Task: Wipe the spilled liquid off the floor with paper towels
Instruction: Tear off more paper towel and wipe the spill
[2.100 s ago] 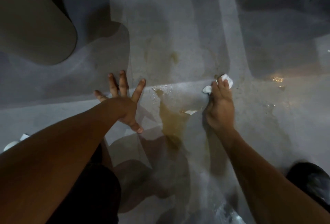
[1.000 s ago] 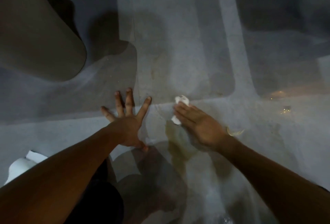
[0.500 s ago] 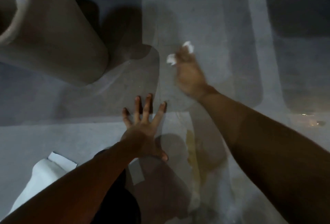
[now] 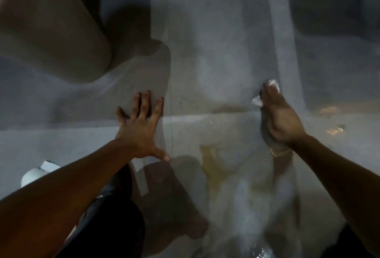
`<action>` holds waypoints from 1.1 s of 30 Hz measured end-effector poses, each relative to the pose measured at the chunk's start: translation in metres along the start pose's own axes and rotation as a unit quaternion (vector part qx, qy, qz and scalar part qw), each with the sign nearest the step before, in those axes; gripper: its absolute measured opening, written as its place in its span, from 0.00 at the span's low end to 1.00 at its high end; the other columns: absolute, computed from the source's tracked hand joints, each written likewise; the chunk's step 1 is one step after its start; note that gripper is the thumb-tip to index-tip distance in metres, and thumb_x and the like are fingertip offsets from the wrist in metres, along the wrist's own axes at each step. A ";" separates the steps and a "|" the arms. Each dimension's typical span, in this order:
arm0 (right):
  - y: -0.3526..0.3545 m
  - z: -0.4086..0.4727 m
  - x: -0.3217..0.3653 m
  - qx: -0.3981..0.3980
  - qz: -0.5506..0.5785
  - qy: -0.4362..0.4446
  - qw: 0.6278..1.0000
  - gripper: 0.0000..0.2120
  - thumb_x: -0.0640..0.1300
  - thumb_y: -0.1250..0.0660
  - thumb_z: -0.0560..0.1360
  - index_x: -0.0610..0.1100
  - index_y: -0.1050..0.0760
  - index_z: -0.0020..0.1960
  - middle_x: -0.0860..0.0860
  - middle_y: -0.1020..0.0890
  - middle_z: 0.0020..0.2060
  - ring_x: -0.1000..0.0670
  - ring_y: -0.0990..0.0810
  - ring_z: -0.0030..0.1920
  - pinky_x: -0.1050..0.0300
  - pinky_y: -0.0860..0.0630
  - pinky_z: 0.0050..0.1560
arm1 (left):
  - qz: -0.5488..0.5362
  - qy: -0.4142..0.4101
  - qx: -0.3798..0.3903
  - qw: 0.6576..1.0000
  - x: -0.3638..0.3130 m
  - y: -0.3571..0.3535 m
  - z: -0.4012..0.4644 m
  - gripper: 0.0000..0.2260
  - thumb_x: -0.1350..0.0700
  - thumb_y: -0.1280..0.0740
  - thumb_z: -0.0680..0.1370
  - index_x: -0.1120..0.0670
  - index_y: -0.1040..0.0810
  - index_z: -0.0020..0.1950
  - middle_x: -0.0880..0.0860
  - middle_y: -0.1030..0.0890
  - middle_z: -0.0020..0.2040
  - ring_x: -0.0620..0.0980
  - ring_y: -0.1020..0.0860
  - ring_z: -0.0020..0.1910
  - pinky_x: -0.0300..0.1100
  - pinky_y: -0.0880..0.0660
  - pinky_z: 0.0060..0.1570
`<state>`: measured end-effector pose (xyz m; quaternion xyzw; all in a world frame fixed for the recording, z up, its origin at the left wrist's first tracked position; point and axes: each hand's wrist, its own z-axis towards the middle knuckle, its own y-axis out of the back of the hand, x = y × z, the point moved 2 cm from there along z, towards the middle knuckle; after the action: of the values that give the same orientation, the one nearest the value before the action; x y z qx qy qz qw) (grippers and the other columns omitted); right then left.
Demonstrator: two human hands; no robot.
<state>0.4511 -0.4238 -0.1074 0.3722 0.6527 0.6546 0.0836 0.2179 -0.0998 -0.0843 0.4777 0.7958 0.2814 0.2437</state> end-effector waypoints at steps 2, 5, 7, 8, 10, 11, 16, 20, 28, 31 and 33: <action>-0.010 0.030 0.020 -0.040 0.043 -0.100 0.993 0.32 0.46 0.48 0.75 0.30 0.34 0.74 0.28 0.40 0.75 0.28 0.46 0.78 0.32 0.50 0.78 | -0.001 -0.002 -0.001 1.000 -0.001 0.001 0.000 0.76 0.19 0.28 0.52 0.45 0.80 0.76 0.53 0.83 0.73 0.60 0.78 0.75 0.76 0.64 0.71; -0.043 0.053 0.088 -0.102 0.084 -0.111 0.985 0.27 0.37 0.47 0.76 0.25 0.37 0.73 0.24 0.38 0.72 0.22 0.41 0.73 0.51 0.56 0.80 | 0.006 -0.002 -0.003 1.000 -0.002 0.002 -0.002 0.76 0.19 0.28 0.52 0.45 0.80 0.76 0.54 0.82 0.74 0.60 0.77 0.75 0.76 0.64 0.71; -0.070 0.036 0.141 -0.025 0.087 -0.044 0.995 0.30 0.30 0.40 0.77 0.29 0.43 0.77 0.31 0.42 0.77 0.31 0.44 0.78 0.55 0.56 0.80 | 0.015 -0.001 0.000 1.000 -0.004 0.003 -0.004 0.75 0.18 0.30 0.51 0.45 0.80 0.75 0.54 0.82 0.75 0.60 0.77 0.76 0.77 0.62 0.71; -0.080 0.018 0.162 0.022 0.074 0.008 0.997 0.33 0.30 0.38 0.77 0.33 0.45 0.80 0.35 0.45 0.80 0.35 0.48 0.80 0.49 0.53 0.81 | 0.016 0.001 0.002 1.000 -0.004 0.003 -0.005 0.75 0.18 0.30 0.51 0.44 0.80 0.76 0.53 0.82 0.75 0.60 0.76 0.76 0.78 0.61 0.71; -0.094 -0.035 0.184 0.057 0.018 0.133 0.989 0.35 0.33 0.36 0.77 0.38 0.46 0.81 0.39 0.47 0.81 0.39 0.53 0.81 0.42 0.50 0.80 | 0.008 0.011 0.010 1.000 -0.006 0.003 -0.006 0.74 0.19 0.29 0.51 0.41 0.79 0.76 0.51 0.81 0.75 0.62 0.76 0.76 0.80 0.59 0.69; -0.096 -0.064 0.181 0.084 -0.013 0.183 0.979 0.35 0.36 0.37 0.78 0.40 0.46 0.81 0.40 0.47 0.81 0.39 0.55 0.81 0.42 0.49 0.80 | -0.002 0.018 0.013 1.000 -0.007 0.003 -0.008 0.74 0.20 0.27 0.51 0.39 0.79 0.75 0.50 0.81 0.75 0.63 0.75 0.76 0.81 0.59 0.68; -0.067 -0.135 0.090 0.105 -0.104 0.278 0.949 0.32 0.43 0.40 0.77 0.41 0.41 0.80 0.38 0.42 0.80 0.37 0.45 0.80 0.36 0.45 0.78 | -0.015 0.032 0.021 0.999 -0.010 0.003 -0.010 0.74 0.23 0.24 0.51 0.37 0.78 0.75 0.47 0.81 0.75 0.65 0.75 0.76 0.83 0.56 0.65; -0.037 -0.095 0.048 0.074 -0.042 0.070 0.994 0.32 0.42 0.42 0.76 0.38 0.41 0.80 0.40 0.41 0.80 0.40 0.46 0.81 0.32 0.45 0.76 | -0.011 0.038 0.027 0.999 -0.011 0.004 -0.009 0.74 0.22 0.24 0.50 0.36 0.79 0.74 0.47 0.81 0.75 0.65 0.76 0.76 0.83 0.55 0.66; -0.032 -0.073 0.104 -0.060 0.054 -0.144 0.986 0.24 0.50 0.45 0.83 0.43 0.32 0.76 0.40 0.36 0.78 0.40 0.41 0.79 0.40 0.42 0.77 | -0.002 0.053 0.037 0.998 -0.014 0.006 -0.009 0.74 0.24 0.23 0.52 0.36 0.81 0.73 0.46 0.82 0.74 0.65 0.75 0.76 0.82 0.54 0.67; -0.002 -0.074 0.087 -0.003 0.000 -0.194 0.981 0.26 0.50 0.35 0.78 0.46 0.31 0.75 0.37 0.36 0.75 0.32 0.34 0.71 0.40 0.34 0.69 | -0.004 0.054 0.036 0.998 -0.014 0.005 -0.009 0.74 0.24 0.23 0.51 0.36 0.81 0.73 0.46 0.82 0.74 0.65 0.76 0.75 0.82 0.54 0.67; 0.007 -0.064 0.079 0.111 0.002 -0.176 0.978 0.32 0.49 0.29 0.76 0.50 0.35 0.78 0.38 0.37 0.75 0.33 0.33 0.69 0.44 0.35 0.70 | -0.003 0.054 0.038 0.998 -0.014 0.005 -0.010 0.74 0.24 0.23 0.51 0.36 0.81 0.73 0.46 0.82 0.74 0.65 0.76 0.76 0.82 0.54 0.67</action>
<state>0.3596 -0.4290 -0.0629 0.4896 0.6958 0.5025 0.1538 0.2203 -0.1123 -0.0722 0.4683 0.8192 0.2761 0.1828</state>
